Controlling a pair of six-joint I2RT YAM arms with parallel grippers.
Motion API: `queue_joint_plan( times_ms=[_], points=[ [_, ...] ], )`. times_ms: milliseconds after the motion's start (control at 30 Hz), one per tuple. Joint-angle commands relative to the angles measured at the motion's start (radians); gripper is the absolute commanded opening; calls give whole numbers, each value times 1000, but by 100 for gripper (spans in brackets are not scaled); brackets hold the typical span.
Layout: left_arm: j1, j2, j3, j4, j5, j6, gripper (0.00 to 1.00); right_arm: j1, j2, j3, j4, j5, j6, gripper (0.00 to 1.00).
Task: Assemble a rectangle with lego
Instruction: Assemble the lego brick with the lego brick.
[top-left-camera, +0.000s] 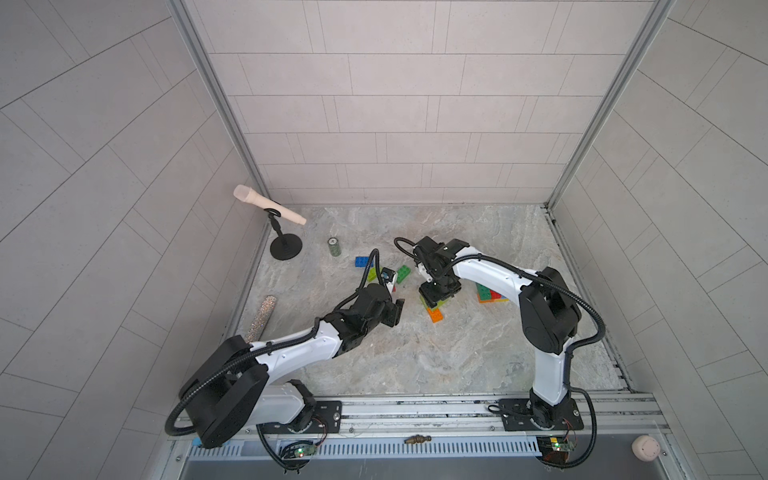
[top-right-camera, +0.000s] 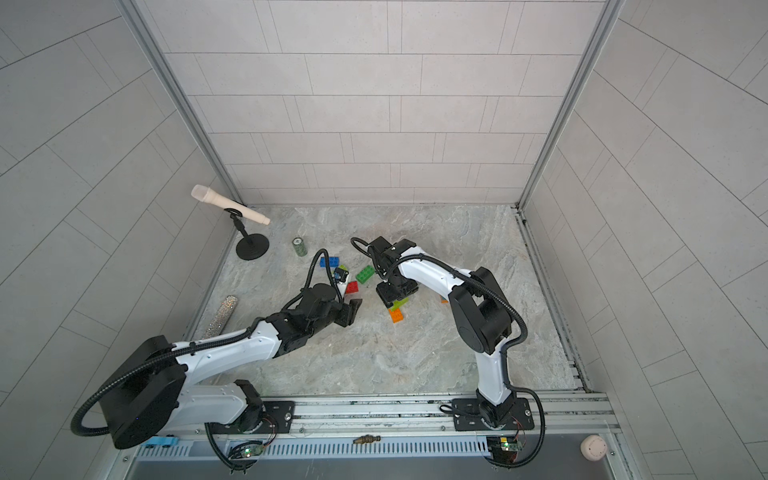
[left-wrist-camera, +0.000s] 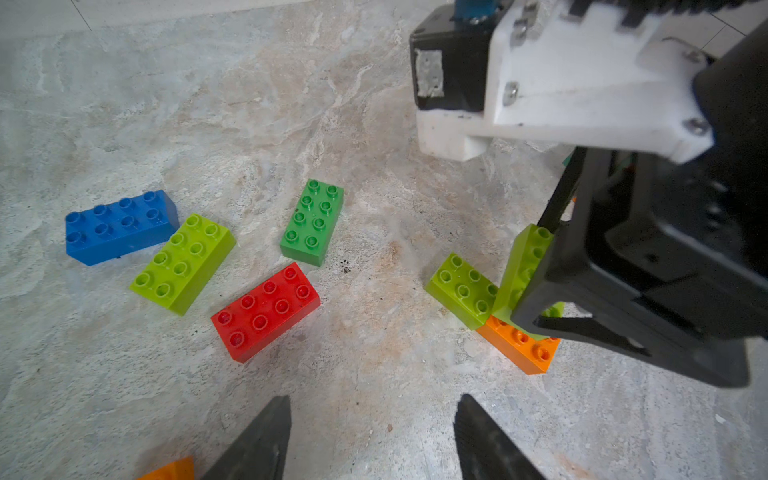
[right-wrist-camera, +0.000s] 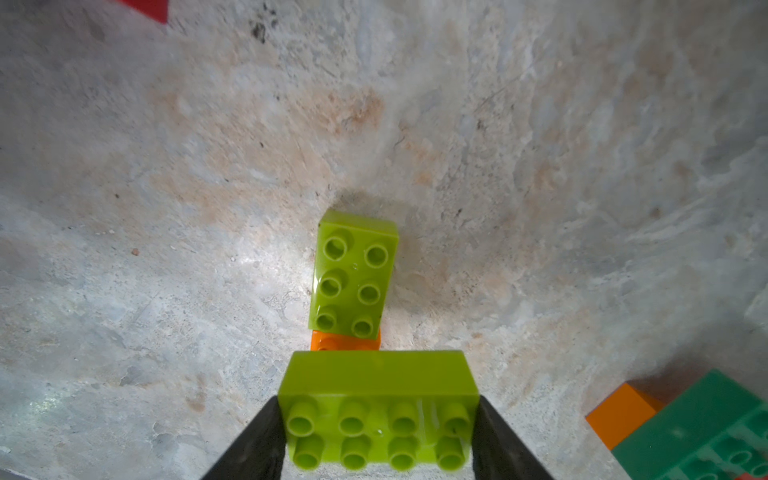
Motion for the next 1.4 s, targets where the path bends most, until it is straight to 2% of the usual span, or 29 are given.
queue_joint_plan(
  times_ms=[0,733,1367],
  points=[
    [-6,9,31,23,10,-3,67,-6,27,20,-1,14,-16,28],
    [-5,11,31,19,27,-4,67,-24,67,8,28,-3,11,23],
    [-4,-22,17,3,13,4,67,10,36,-79,64,48,124,18]
  ],
)
